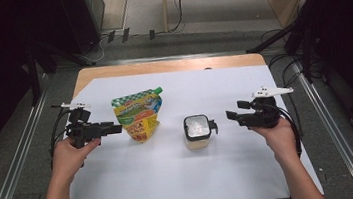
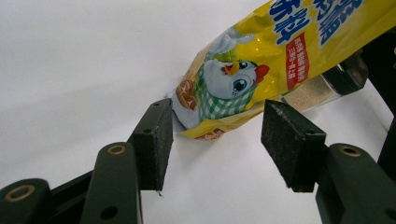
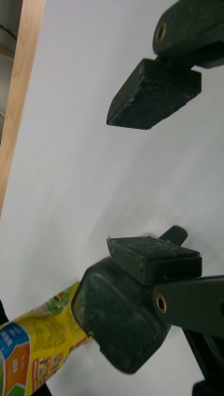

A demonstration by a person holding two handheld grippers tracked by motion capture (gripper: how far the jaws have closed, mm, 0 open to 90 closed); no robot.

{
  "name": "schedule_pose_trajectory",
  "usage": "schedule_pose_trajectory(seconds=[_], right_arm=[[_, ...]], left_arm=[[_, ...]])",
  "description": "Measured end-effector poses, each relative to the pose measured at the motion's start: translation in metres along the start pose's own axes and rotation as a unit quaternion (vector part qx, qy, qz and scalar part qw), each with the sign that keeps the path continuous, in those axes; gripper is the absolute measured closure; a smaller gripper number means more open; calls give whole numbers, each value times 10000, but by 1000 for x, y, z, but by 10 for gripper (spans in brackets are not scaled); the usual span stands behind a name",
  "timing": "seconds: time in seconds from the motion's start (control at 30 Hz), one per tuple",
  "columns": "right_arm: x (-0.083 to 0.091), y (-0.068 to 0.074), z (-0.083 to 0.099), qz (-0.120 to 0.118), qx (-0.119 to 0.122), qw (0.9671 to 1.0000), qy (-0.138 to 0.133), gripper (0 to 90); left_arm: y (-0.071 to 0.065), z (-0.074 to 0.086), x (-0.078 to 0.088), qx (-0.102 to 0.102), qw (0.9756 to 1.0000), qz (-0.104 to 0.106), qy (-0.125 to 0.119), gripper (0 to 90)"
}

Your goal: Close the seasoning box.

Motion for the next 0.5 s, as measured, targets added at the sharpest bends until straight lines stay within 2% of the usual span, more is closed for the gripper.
schedule_pose_trajectory(seconds=[0.23,0.5], right_arm=[[5,-18,7,230,0,9997,19,338],[8,-30,12,352,-92,9993,37,336]], left_arm=[[2,0,2,1,10000,-42,-9,445],[11,0,7,43,9998,-187,-58,447]])
Point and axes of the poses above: each handheld gripper's, and its own axes: x roughly backward along the jaws, z roughly out of its underside, y roughly to its left, the point moved 7 cm from there along -x, roughly forward along the jaws, and after that the axes turned 14 degrees about -y, right-handed, at the moved point
